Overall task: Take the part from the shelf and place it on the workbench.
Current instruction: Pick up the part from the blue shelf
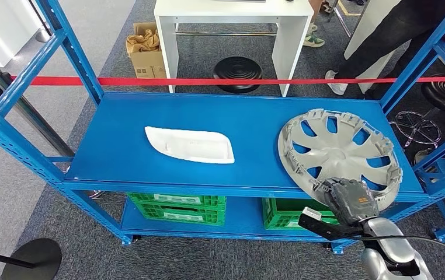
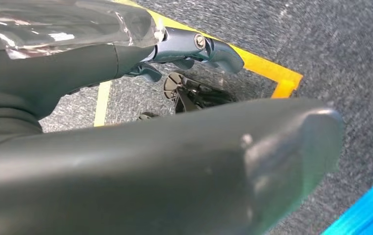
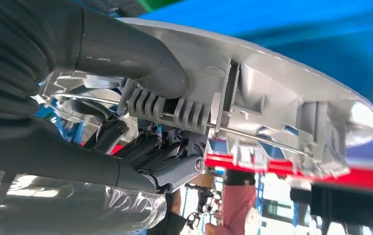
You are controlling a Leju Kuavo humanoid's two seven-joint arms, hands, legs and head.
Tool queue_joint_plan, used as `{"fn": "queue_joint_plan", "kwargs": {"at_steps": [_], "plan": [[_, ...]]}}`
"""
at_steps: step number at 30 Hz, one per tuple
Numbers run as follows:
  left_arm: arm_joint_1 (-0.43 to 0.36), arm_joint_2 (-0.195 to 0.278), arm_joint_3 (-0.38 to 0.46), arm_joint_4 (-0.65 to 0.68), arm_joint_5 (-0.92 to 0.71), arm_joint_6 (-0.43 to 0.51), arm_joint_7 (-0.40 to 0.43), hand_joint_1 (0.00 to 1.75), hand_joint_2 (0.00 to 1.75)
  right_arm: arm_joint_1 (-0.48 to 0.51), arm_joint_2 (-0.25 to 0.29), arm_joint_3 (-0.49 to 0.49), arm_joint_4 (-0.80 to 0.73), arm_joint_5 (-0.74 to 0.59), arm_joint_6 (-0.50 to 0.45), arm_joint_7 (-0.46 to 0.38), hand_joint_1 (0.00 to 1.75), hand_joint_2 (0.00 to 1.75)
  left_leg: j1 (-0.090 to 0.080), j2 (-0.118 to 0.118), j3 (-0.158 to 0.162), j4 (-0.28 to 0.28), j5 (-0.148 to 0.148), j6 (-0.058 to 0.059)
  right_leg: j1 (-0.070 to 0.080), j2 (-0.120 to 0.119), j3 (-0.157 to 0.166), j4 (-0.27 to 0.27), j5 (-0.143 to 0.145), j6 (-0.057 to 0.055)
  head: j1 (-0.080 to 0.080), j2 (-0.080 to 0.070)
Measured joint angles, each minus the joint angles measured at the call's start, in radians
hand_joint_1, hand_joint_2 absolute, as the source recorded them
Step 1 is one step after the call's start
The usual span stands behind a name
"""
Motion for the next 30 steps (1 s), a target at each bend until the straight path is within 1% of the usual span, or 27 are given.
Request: {"fn": "queue_joint_plan", "kwargs": {"at_steps": [4,7,9,14,15,16,17,20,22,26,28,30], "plan": [[-0.003,0.004,-0.02,0.0,-0.018,-0.034,-0.007,0.0,0.0,-0.001,0.023,-0.012,-0.048,-0.127,-0.017,-0.082,1.75,1.75,0.0,0.0,0.0,0.0,0.0,0.0,0.0,0.0,0.0,0.0,0.0,0.0,0.0,0.0],[-0.005,0.005,-0.032,0.0,-0.023,-0.042,-0.011,0.0,0.0,-0.021,0.049,-0.012,-0.079,-0.261,-0.003,-0.16,1.75,1.75,0.0,0.0,0.0,-0.001,0.0,0.0,0.0,0.001,-0.001,0.0,0.0,0.0,0.0,0.0],[-0.007,0.006,-0.036,0.0,-0.022,-0.048,-0.012,0.0,0.0,-0.044,0.069,-0.012,-0.094,-0.335,0.011,-0.197,1.75,1.75,0.0,0.0,0.0,-0.001,0.0,0.0,0.0,0.001,-0.001,0.0,0.0,0.0,0.0,0.0],[-0.01,0.007,-0.043,0.0,-0.021,-0.052,-0.014,0.0,0.0,-0.079,0.099,-0.012,-0.113,-0.368,0.023,-0.217,1.75,1.75,0.0,-0.001,-0.001,-0.001,0.0,0.0,0.0,-0.001,-0.001,0.0,0.0,0.0,0.0,0.0],[-0.01,0.007,-0.043,0.0,-0.018,-0.051,-0.018,0.0,0.0,-0.08,0.104,-0.013,-0.114,-0.389,0.03,-0.229,1.75,1.75,0.0,-0.001,-0.001,-0.001,0.0,0.0,0.0,-0.001,-0.001,0.0,0.0,0.0,0.0,0.0],[-0.01,0.008,-0.044,0.0,-0.014,-0.049,-0.021,0.0,0.0,-0.081,0.111,-0.017,-0.116,-0.437,0.044,-0.254,1.75,1.75,0.0,-0.001,-0.002,-0.001,0.0,0.0,0.0,-0.001,-0.001,0.0,0.0,0.0,0.0,0.0],[-0.01,0.008,-0.044,0.0,-0.009,-0.043,-0.022,0.0,0.0,-0.084,0.12,-0.022,-0.118,-0.51,0.066,-0.289,1.75,1.75,0.0,-0.001,-0.002,-0.001,0.0,0.0,0.0,-0.001,-0.001,0.001,0.0,0.0,0.0,0.0],[-0.011,0.008,-0.043,0.0,0.005,-0.019,-0.012,0.0,0.0,-0.108,0.163,-0.036,-0.143,-0.788,0.172,-0.407,1.75,1.75,0.0,0.0,-0.003,-0.001,0.0,0.0,0.0,0.001,-0.003,0.001,0.0,0.0,0.0,0.0],[-0.013,0.008,-0.042,0.0,0.023,-0.014,-0.01,0.0,0.0,-0.138,0.189,-0.039,-0.179,-0.932,0.26,-0.447,1.75,1.75,0.0,0.001,-0.003,-0.001,0.0,0.0,0.0,0.001,-0.004,0.001,0.0,0.0,0.0,0.0],[-0.016,0.008,-0.036,0.0,0.049,0.012,-0.007,0.0,0.0,-0.198,0.243,-0.038,-0.272,-1.13,0.442,-0.459,1.75,1.75,0.0,0.0,-0.003,-0.002,0.001,-0.001,0.0,0.0,-0.004,0.001,0.0,0.0,0.0,0.0],[-0.017,0.008,-0.033,0.0,0.053,0.034,-0.013,0.0,0.0,-0.216,0.265,-0.032,-0.317,-1.192,0.51,-0.447,1.75,1.75,0.0,-0.001,-0.003,-0.002,0.001,-0.001,0.0,-0.001,-0.004,0.001,-0.001,-0.001,0.0,0.0],[-0.017,0.008,-0.032,0.0,0.055,0.043,-0.026,0.0,0.0,-0.224,0.278,-0.025,-0.353,-1.229,0.557,-0.438,1.75,1.75,0.001,-0.001,-0.003,-0.002,0.0,-0.001,0.0,-0.001,-0.003,0.001,-0.001,-0.002,0.0,0.0]]}}
